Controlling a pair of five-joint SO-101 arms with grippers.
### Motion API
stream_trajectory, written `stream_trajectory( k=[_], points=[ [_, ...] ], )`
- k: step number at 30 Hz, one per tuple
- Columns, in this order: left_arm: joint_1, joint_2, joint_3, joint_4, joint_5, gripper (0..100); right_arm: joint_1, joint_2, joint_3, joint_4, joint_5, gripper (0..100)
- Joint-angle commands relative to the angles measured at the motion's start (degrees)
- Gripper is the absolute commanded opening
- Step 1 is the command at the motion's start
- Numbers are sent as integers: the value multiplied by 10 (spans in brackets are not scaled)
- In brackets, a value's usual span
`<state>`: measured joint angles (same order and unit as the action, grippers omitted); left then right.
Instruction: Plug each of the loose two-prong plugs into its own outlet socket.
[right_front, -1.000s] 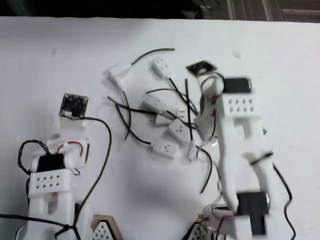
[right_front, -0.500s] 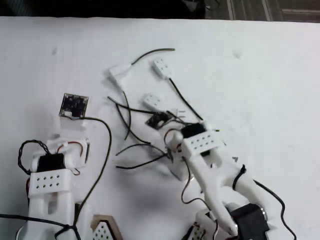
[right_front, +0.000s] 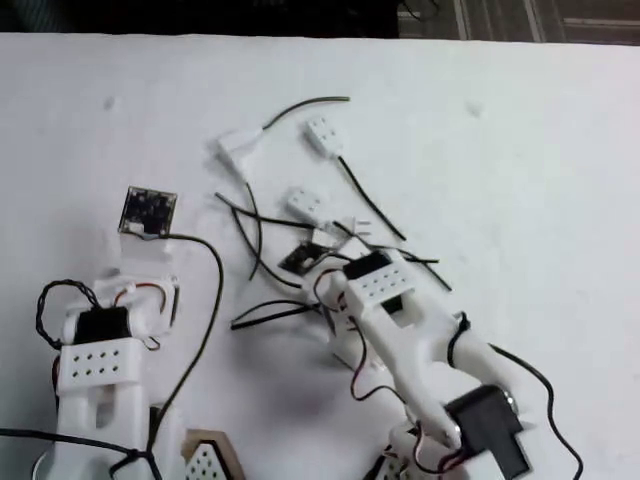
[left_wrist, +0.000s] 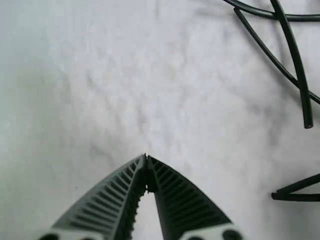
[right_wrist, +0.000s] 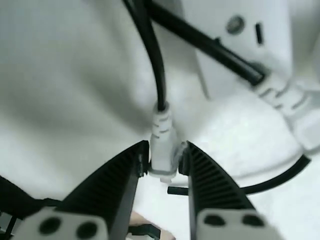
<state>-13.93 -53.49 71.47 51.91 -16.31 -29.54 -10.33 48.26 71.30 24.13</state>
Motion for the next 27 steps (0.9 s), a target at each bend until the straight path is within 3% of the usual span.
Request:
stream_trajectory(
  k=[1, 8, 11, 14, 19, 27],
  points=[
    [0, -11, -3, -9, -5, 24, -6, 15, -42, 0, -18, 101],
    [0, -11, -3, -9, -5, 24, -7, 47, -63, 0, -23, 94],
    [0, -11, -3, -9, -5, 24, -7, 47, -63, 0, -23, 9],
    [0, -11, -3, -9, -5, 24, -6, 24, -63, 13, -23, 15],
    [-5, -12, -28, 3, 0, 24, 2, -97, -63, 52, -28, 17],
    [-4, -12, -160, 110, 0, 24, 42, -335, -60, 66, -53, 17]
  ],
)
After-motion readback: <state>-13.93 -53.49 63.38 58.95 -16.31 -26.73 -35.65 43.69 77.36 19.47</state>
